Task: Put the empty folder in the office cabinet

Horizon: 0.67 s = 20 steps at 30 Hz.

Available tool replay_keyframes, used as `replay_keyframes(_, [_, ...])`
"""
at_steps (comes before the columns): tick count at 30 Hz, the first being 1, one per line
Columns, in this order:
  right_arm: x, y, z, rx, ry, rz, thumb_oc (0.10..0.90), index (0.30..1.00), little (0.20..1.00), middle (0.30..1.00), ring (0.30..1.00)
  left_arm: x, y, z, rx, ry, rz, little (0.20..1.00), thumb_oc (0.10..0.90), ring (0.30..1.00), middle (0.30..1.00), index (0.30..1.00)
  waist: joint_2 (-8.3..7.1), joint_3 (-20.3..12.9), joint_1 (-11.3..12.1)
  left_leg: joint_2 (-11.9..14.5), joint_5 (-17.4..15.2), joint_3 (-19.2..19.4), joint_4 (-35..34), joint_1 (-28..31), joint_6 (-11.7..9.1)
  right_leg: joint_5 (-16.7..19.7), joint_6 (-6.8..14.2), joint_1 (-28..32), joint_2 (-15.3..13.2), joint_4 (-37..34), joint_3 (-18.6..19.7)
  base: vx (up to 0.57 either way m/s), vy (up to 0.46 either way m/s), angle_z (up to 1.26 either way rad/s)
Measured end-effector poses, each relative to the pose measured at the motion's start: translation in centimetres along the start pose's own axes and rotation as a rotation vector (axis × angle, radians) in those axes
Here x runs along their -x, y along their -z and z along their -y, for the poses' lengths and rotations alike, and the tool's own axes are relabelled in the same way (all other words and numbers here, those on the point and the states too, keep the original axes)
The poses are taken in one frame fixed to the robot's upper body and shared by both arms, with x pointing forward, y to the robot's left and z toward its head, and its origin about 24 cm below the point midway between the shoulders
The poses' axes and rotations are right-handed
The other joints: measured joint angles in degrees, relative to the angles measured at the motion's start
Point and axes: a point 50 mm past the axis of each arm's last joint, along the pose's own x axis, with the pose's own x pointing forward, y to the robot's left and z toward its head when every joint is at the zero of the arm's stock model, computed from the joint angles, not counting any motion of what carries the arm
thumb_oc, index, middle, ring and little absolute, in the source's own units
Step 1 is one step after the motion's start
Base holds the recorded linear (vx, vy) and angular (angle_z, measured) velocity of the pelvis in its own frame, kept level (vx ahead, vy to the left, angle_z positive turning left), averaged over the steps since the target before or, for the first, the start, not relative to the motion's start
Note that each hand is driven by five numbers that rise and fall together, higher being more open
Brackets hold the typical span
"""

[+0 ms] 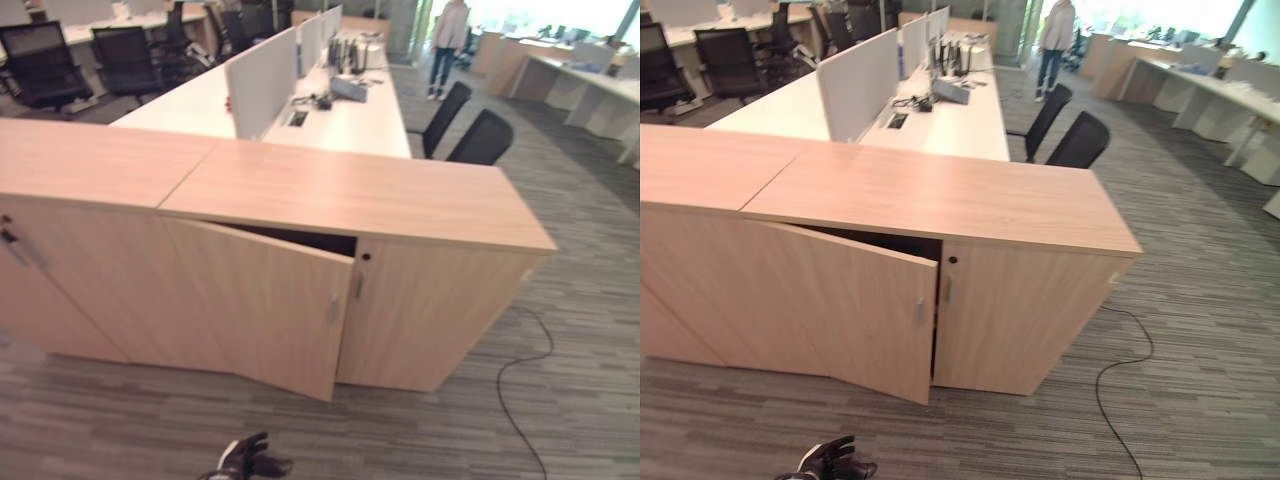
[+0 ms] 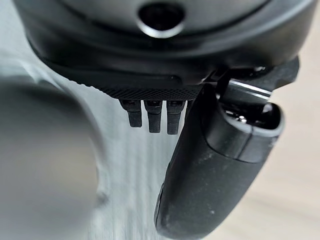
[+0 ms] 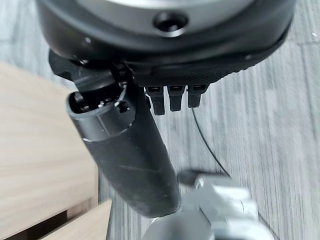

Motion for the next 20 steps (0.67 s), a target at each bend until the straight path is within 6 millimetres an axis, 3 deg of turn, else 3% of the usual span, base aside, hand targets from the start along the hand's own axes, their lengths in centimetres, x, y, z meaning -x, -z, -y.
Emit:
replay_keyframes(2, [-0.2,-1.6,0.0,0.064,0.010,0.026,0.800,0.900,0.900,0.900,0.900,-0.4,-1.9,1.7,-0.082,0.052,0.061,0.900,0.800,0.900,0.900,0.900,-0.67,2.0,-0.3,-5.1,-0.5,-1.1,-9.1,-0.7,0.5,0.6,-1.0,-0.3,-1.0,-0.2,0.3,-0.01,0.121,-0.33])
replay_keyframes(3, [-0.2,-2.0,0.4,0.094,0.032,0.022,0.800,0.900,0.900,0.900,0.900,-0.5,-2.5,2.5,-0.138,0.077,0.082,0.900,0.800,0.900,0.900,0.900,-0.31,2.7,-0.2,-7.2,-0.3,-2.8,-13.0,-0.3,0.3,0.8,-1.1,-0.5,-1.3,-0.3,0.1,0.05,0.117,-0.33])
replay_keyframes(4, [-0.3,-2.8,0.1,0.130,0.040,0.027,0.800,0.900,0.900,0.900,0.900,-0.5,-3.1,3.4,-0.247,0.101,0.117,0.900,0.800,0.900,0.900,0.900,0.54,3.3,-0.2,-9.5,-0.4,-3.9,-16.6,-0.2,0.5,1.4,0.1,-0.4,-1.2,-1.0,0.3,0.08,0.079,-0.36])
replay_keyframes(5, [-0.3,-3.2,0.1,0.154,0.045,0.040,0.800,0.900,0.900,0.900,0.900,-0.3,-3.4,4.0,-0.333,0.125,0.151,0.900,0.800,0.900,0.900,0.900,1.15,3.6,-0.1,-11.7,-0.1,-6.2,-20.8,0.5,0.0,1.7,0.0,-0.8,-1.3,-1.3,0.3,0.11,0.136,-0.45])
replay_keyframes(6, [-0.4,-3.9,-0.4,0.165,0.031,0.077,0.800,0.900,0.900,0.900,0.900,0.0,-3.0,4.9,-0.453,0.159,0.190,0.900,0.800,0.900,0.900,0.900,3.08,3.5,-0.4,-13.5,1.2,-5.2,-26.4,2.3,2.3,3.0,1.1,0.4,-0.9,-3.7,0.3,0.10,0.149,-0.39])
replay_keyframes(9, [-0.3,-3.9,-0.4,0.164,0.046,0.092,0.800,0.900,0.900,0.900,0.900,0.0,-1.3,5.0,-0.514,0.169,0.139,0.900,0.800,0.900,0.900,0.900,4.01,3.2,-1.0,-13.2,2.0,-3.5,-29.7,6.5,3.2,3.2,0.9,1.9,-0.4,-4.6,0.3,0.09,0.144,-0.13])
replay_keyframes(10, [-0.3,-3.9,-0.5,0.149,0.045,0.095,0.800,0.900,0.900,0.900,0.900,0.1,0.2,3.6,-0.432,0.117,0.065,0.900,0.800,0.900,0.900,0.900,3.73,2.8,-1.7,-12.5,3.4,-3.6,-36.0,10.7,3.4,2.7,1.2,1.9,-0.2,-4.6,0.6,0.05,0.067,-0.01])
replay_keyframes(13, [-0.3,-4.1,-0.3,0.114,0.048,0.103,0.800,0.900,0.900,0.900,0.900,0.3,2.4,0.8,-0.227,-0.016,-0.065,0.900,0.800,0.900,0.900,0.900,5.17,2.1,-1.7,-11.0,7.3,-3.9,-44.5,15.8,3.6,2.7,1.1,0.9,0.5,-4.1,1.2,0.07,0.088,-0.01])
replay_keyframes(14, [-0.3,-3.7,0.0,0.101,0.054,0.093,0.800,0.900,0.900,0.900,0.900,0.7,3.4,0.1,-0.167,-0.045,-0.103,0.900,0.800,0.900,0.900,0.900,6.21,1.6,-1.5,-10.5,9.3,-3.9,-44.4,15.9,4.1,2.7,1.3,0.6,0.9,-4.1,1.2,0.06,0.064,-0.08])
replay_keyframes(18, [-0.1,-1.6,0.9,0.063,0.073,0.040,0.800,0.900,0.900,0.900,0.900,2.2,7.1,-0.7,-0.079,-0.069,-0.221,0.900,0.800,0.900,0.900,0.900,7.79,-0.1,-1.2,-11.5,9.0,-3.7,-44.3,16.7,4.8,1.9,2.6,1.2,0.0,-4.2,1.3,0.06,0.048,0.01])
replay_keyframes(20, [-0.1,-1.6,1.0,0.043,0.077,0.039,0.800,0.900,0.900,0.900,0.900,2.2,7.3,-0.8,-0.017,-0.079,-0.226,0.900,0.800,0.900,0.900,0.900,7.97,-0.4,-1.1,-11.7,8.9,-3.8,-44.2,17.0,5.1,1.9,2.9,1.6,-0.2,-4.3,1.3,0.02,0.015,0.01])
